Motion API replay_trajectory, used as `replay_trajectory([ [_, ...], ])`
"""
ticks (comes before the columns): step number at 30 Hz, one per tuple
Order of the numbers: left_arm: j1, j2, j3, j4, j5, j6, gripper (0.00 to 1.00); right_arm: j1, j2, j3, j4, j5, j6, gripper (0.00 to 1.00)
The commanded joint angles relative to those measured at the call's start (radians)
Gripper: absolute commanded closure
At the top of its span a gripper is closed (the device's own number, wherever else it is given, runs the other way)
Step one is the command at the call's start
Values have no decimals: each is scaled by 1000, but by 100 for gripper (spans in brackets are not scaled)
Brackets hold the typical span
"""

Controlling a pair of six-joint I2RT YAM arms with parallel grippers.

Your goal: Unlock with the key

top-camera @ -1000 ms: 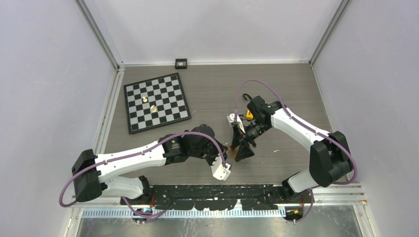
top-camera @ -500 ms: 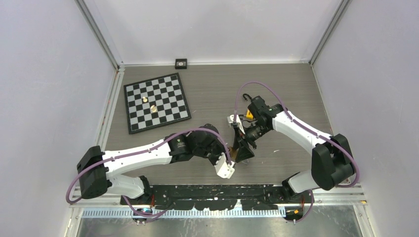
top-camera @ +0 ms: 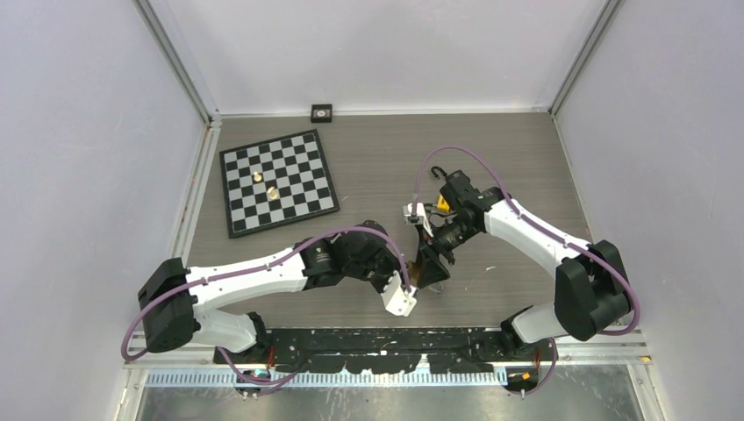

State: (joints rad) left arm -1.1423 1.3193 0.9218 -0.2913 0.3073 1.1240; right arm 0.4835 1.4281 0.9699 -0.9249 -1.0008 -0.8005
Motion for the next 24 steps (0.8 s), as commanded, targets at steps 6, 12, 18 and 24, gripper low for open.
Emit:
replay_trajectory([
  [6,-25,-39,-45,-51,184,66,100,-2,-40,31,292,-221,205,99],
  [12,-25,-35,-51,-39,188,62,100,-3,-13,36,284,-235,209,99],
  [18,-24,-54,-95,28,166,30,100,2,-42,32,289,-164,208,100],
  [24,-22,-37,-72,36,167,-40,100,3,-75,22,299,-127,209,100],
])
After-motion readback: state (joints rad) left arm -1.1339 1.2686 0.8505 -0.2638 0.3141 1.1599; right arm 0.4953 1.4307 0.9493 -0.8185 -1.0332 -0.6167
